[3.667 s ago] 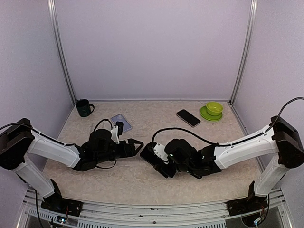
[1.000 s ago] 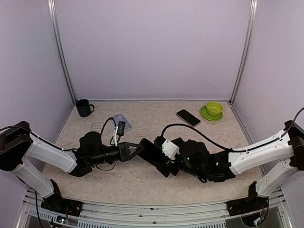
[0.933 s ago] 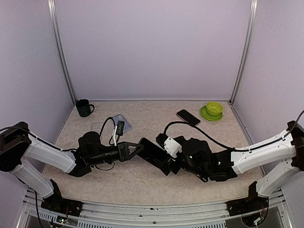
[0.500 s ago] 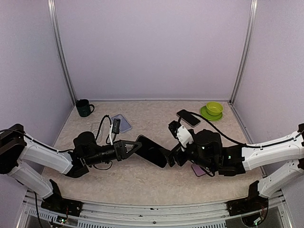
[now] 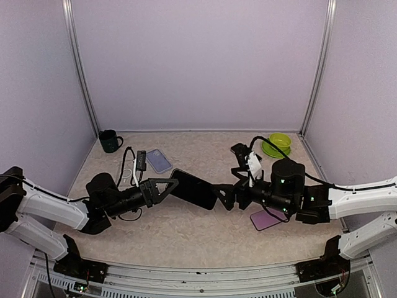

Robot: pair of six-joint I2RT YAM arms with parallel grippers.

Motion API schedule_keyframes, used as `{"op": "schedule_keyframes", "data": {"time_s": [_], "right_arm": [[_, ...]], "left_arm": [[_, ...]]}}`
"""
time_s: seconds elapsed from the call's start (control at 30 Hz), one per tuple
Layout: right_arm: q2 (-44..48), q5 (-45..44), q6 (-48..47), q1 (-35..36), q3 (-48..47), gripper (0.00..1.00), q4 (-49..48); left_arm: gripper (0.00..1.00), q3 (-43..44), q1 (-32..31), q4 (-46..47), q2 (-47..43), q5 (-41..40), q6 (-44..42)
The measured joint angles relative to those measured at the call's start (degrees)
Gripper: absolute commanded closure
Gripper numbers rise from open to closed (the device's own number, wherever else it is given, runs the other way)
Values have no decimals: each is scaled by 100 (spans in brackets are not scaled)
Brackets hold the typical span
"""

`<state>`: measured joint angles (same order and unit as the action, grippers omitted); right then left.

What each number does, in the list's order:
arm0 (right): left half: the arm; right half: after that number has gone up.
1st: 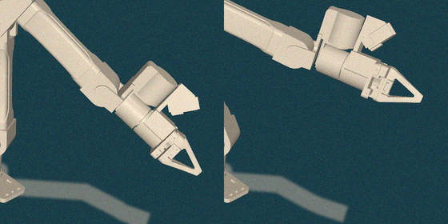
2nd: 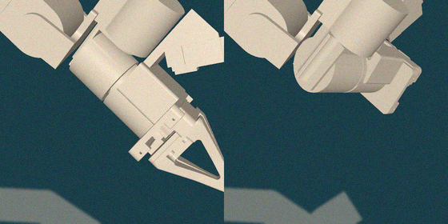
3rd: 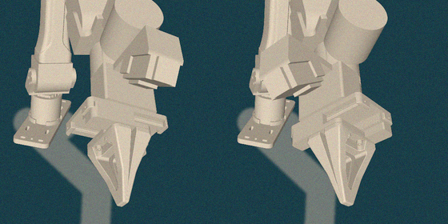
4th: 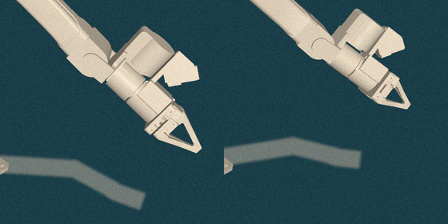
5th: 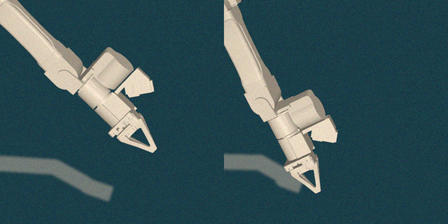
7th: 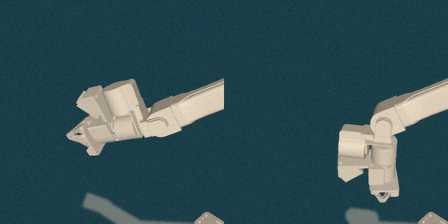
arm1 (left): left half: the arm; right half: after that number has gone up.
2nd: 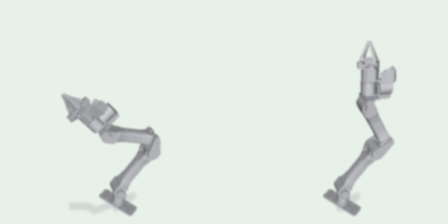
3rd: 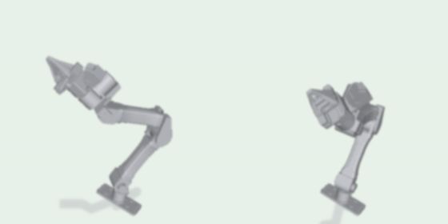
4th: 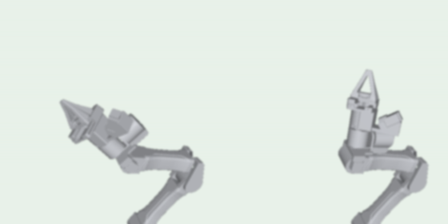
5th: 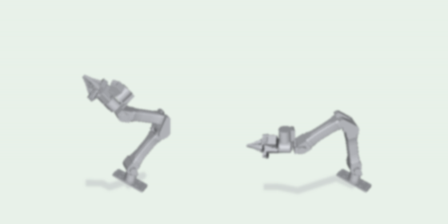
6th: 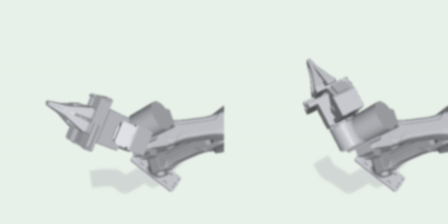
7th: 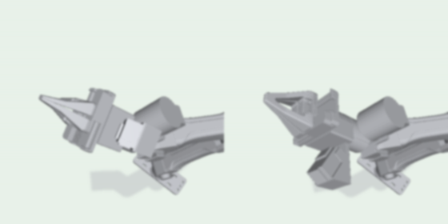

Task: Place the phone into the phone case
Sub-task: Pass from the left arm to the right

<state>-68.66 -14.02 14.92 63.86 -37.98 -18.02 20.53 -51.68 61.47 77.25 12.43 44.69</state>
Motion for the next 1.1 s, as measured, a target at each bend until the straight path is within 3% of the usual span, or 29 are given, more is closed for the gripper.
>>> {"op": "schedule_keyframes", "data": {"time_s": [0.57,1.1], "right_arm": [[24,2072,1600,-369,76,5,-938],[-949,3731,3335,-966,197,12,-2118]], "left_arm": [[100,-208,0,1517,-87,70,227],[100,-214,-28,1867,107,81,315]]}}
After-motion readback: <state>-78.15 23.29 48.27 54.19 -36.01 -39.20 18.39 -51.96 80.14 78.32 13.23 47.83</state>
